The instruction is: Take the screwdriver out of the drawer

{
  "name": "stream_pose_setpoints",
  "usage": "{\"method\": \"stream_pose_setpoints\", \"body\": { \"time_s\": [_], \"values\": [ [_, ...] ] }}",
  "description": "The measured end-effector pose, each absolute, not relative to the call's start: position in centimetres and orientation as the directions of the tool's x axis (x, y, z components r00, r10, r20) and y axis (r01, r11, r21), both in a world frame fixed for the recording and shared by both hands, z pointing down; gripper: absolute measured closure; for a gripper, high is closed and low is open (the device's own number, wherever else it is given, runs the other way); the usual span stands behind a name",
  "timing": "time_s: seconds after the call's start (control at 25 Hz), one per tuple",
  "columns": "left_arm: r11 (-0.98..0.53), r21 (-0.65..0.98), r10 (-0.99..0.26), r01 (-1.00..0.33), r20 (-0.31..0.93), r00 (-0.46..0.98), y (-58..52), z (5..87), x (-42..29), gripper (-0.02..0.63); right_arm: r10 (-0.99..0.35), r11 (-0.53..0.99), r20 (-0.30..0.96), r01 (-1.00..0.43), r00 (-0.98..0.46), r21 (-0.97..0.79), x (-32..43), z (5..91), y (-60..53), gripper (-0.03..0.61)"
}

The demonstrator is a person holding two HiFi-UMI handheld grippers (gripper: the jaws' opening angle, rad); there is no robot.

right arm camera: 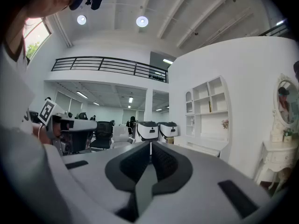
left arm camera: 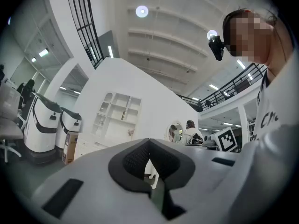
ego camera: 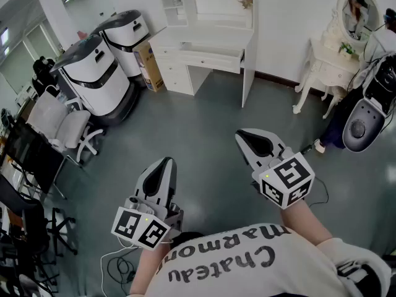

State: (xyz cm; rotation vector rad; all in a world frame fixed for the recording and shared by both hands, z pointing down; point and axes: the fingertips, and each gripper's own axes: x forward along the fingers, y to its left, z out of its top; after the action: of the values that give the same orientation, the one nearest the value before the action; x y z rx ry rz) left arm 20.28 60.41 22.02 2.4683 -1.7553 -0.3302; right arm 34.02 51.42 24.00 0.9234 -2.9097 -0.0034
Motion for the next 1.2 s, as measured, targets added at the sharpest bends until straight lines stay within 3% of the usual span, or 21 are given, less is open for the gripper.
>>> {"method": "stream_pose_setpoints", "body": {
  "time_s": [0.48, 0.68, 1.2],
  "values": [
    [-0.319, 0.198, -0.944, -0.927, -0.157, 0.292, 60.4, 21.6, 22.2, 0.591, -0.566, 0.824, 0.085, -0.567, -0.820, 0.024, 36.6, 24.2, 50.8, 0.545],
    [-0.333, 0.227, -0.942, -0.915, -0.126, 0.312, 59.8, 22.8, 23.1, 0.591, -0.561, 0.818, 0.092, -0.568, -0.823, -0.095, 37.6, 25.7, 50.1, 0.543],
    [-0.437, 0.280, -0.898, -0.855, -0.093, 0.429, 51.8, 25.8, 18.0, 0.591, -0.606, 0.755, 0.147, -0.623, -0.782, -0.203, 32.7, 28.9, 45.1, 0.543]
  ]
}}
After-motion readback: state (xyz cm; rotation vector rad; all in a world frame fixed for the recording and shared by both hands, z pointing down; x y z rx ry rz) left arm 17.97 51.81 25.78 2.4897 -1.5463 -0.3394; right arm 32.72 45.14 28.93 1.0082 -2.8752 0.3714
